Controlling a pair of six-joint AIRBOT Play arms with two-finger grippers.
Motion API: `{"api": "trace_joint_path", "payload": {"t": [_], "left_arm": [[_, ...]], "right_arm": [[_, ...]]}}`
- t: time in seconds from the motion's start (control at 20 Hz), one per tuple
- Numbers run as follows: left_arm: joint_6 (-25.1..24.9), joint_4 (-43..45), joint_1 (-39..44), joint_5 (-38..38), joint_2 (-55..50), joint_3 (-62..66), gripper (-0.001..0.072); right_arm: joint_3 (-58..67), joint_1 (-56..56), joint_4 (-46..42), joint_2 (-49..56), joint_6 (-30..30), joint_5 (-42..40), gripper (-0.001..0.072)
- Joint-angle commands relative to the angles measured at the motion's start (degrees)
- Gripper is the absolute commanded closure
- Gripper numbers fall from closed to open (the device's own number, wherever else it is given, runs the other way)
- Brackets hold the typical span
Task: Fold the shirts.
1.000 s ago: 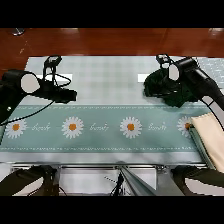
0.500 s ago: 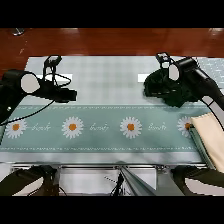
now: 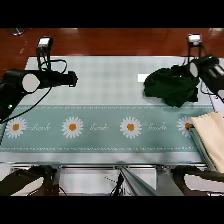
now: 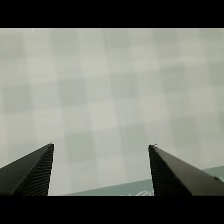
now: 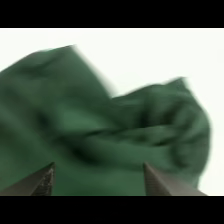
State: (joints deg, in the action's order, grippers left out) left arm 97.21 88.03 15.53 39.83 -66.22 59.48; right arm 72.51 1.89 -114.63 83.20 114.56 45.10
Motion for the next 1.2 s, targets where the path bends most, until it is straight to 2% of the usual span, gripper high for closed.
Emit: {"api": "trace_joint_path", "payload": {"t": [0.0, 0.15, 0.25, 0.3, 0.35, 0.4, 0.45, 0.55, 0.65, 0.7, 0.8, 0.85, 0.95, 1.05, 1.15], "left_arm": [[0.0, 0.7, -0.7, -2.9, -1.5, 0.0, 0.0005], [0.0, 0.6, -0.7, -2.7, -3.4, 0.0, 0.0005], [0.0, 0.5, -0.7, -1.5, -4.3, 0.0, 0.0005], [0.0, 0.5, -0.7, -0.1, -4.5, 0.0, 0.0005], [0.0, 0.5, -0.7, 2.0, -4.4, 0.0, 0.0005], [-0.1, 0.5, -0.8, 6.2, -4.3, 0.6, 0.0005], [-0.8, 0.6, -1.2, 11.0, -4.2, 1.7, 0.0005], [-4.4, 0.7, -3.1, 21.6, -3.8, 5.0, 0.0005], [-7.0, 0.8, -6.5, 28.9, -1.8, 7.4, 0.0005], [-7.0, 0.7, -8.3, 30.2, 0.1, 7.5, 0.0005], [-7.0, -2.7, -10.8, 31.5, 6.0, 6.5, 0.0005], [-7.1, -8.0, -11.2, 31.1, 10.5, 5.2, 0.0005], [-11.1, -17.6, -9.9, 27.6, 20.8, 1.0, 0.0005], [-11.0, -19.4, -8.0, 23.7, 30.3, -4.0, 0.0005], [-11.0, -19.5, -7.5, 23.1, 37.1, -9.0, 0.0005]], "right_arm": [[0.0, -11.0, 8.2, 3.6, 3.9, -5.0, 0.008], [0.0, -15.2, 20.5, 8.7, -3.5, -3.9, 0.0081], [0.0, -15.4, 24.0, 11.7, -6.7, -0.1, 0.0083], [0.0, -15.2, 25.4, 12.9, -8.3, 1.9, 0.0105], [0.0, -15.2, 28.7, 13.5, -11.2, 3.9, 0.0276], [0.2, -15.3, 32.9, 13.4, -15.0, 4.7, 0.0596], [1.4, -15.3, 37.5, 12.7, -19.8, 6.1, 0.0679], [6.4, -14.8, 44.2, 9.8, -27.0, 9.0, 0.0679], [13.4, -13.4, 46.8, 5.0, -28.4, 10.3, 0.0679], [17.1, -12.2, 46.8, 2.0, -28.5, 10.1, 0.0679], [23.6, -9.5, 46.7, -3.7, -29.6, 9.7, 0.0679], [26.1, -8.1, 46.6, -6.4, -30.0, 9.5, 0.0679], [30.1, -5.1, 46.5, -11.6, -31.4, 8.9, 0.0679], [33.6, -2.3, 45.4, -15.6, -31.5, 8.5, 0.0679], [36.9, 0.6, 44.3, -18.4, -32.5, 8.7, 0.0679]]}}
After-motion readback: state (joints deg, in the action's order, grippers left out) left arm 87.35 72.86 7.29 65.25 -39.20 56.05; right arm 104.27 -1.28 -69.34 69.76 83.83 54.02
